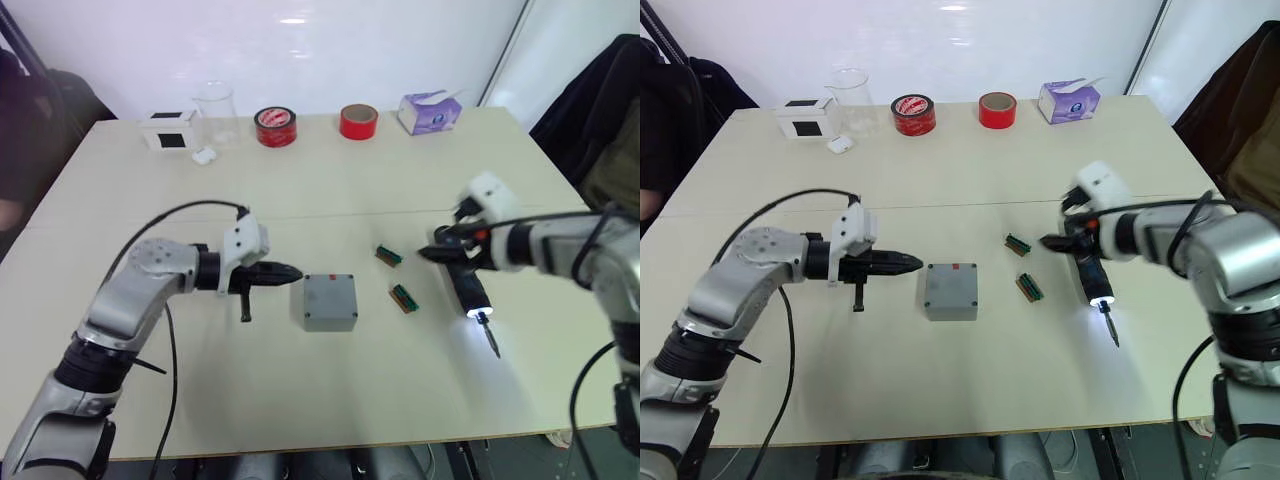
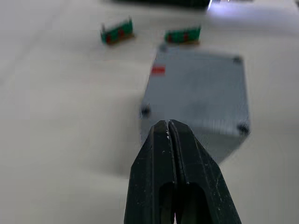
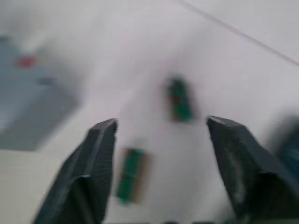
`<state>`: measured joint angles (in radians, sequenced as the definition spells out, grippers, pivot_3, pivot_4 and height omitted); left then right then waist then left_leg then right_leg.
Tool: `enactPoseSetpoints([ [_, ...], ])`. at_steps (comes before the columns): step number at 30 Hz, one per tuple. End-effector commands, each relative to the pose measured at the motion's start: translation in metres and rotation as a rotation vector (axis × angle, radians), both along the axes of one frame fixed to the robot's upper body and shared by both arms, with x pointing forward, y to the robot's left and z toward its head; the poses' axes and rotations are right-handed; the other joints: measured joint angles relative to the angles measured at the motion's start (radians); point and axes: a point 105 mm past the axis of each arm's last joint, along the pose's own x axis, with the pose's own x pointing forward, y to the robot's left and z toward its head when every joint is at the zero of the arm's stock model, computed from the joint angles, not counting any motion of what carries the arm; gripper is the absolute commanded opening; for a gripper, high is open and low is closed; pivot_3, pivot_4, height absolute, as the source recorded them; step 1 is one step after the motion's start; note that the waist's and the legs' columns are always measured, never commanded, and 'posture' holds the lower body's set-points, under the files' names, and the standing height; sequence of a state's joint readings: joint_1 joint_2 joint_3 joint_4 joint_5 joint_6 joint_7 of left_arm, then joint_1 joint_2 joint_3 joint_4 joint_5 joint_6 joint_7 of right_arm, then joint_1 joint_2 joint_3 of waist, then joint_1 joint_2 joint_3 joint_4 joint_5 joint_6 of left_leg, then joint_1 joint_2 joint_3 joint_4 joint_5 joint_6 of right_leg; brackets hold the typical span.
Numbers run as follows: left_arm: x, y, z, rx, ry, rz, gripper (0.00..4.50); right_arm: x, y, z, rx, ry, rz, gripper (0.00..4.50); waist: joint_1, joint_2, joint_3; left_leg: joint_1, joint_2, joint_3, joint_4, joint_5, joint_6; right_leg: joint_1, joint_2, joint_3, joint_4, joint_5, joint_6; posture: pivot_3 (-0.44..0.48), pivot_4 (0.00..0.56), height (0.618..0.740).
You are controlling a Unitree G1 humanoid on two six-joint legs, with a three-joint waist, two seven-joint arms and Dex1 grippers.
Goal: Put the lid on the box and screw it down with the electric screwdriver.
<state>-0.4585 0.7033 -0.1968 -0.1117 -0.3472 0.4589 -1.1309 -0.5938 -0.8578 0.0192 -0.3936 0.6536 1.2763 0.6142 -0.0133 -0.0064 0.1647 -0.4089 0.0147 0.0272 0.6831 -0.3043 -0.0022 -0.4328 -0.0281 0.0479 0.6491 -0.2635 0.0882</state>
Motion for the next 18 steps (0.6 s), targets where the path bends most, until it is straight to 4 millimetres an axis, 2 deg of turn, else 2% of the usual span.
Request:
enactPoseSetpoints([
  [1, 0.001, -0.003, -0.001, 0.016, -0.038, -0.029, 0.0, -0.006, 0.022, -0.003, 0.027, -0.052, 0.079, 1.79, 0.003, 0.0, 0.0, 0.0, 0.0, 0.0, 0.0, 0.0, 0.0, 0.001, 0.0, 0.0, 0.0, 0.0, 0.0, 0.0, 0.15, 0.74],
  [5, 0.005, -0.009, -0.01, 0.03, -0.036, -0.03, 0.0, -0.016, 0.038, -0.025, 0.044, 0.004, 0.139, 0.3, 0.003, -0.001, 0.0, 0.0, -0.001, 0.0, 0.001, 0.0, 0.0, 0.002, -0.002, -0.001, 0.0, 0.0, 0.0, 0.0, 0.15, 0.74],
  [6, 0.005, -0.01, -0.011, 0.028, -0.034, -0.035, 0.0, -0.02, 0.042, -0.03, 0.048, 0.018, 0.155, 0.07, 0.002, -0.001, 0.0, 0.0, -0.001, 0.0, 0.001, 0.0, 0.0, 0.002, -0.002, -0.001, 0.0, 0.0, 0.0, 0.0, 0.15, 0.74],
  [11, 0.007, -0.024, -0.017, 0.029, -0.042, -0.059, 0.0, -0.036, 0.057, -0.05, 0.051, 0.076, 0.233, 0.07, 0.001, -0.001, 0.0, 0.001, -0.001, 0.0, 0.001, 0.0, 0.0, 0.001, -0.001, -0.001, 0.001, 0.0, 0.0, 0.0, 0.15, 0.74],
  [18, 0.014, -0.035, -0.019, 0.028, -0.063, -0.066, 0.0, -0.046, 0.067, -0.055, 0.076, 0.146, 0.273, 0.07, 0.003, -0.001, 0.0, 0.001, -0.001, 0.0, 0.001, 0.0, 0.0, 0.001, -0.001, -0.001, 0.001, 0.0, 0.0, 0.0, 0.15, 0.74],
])
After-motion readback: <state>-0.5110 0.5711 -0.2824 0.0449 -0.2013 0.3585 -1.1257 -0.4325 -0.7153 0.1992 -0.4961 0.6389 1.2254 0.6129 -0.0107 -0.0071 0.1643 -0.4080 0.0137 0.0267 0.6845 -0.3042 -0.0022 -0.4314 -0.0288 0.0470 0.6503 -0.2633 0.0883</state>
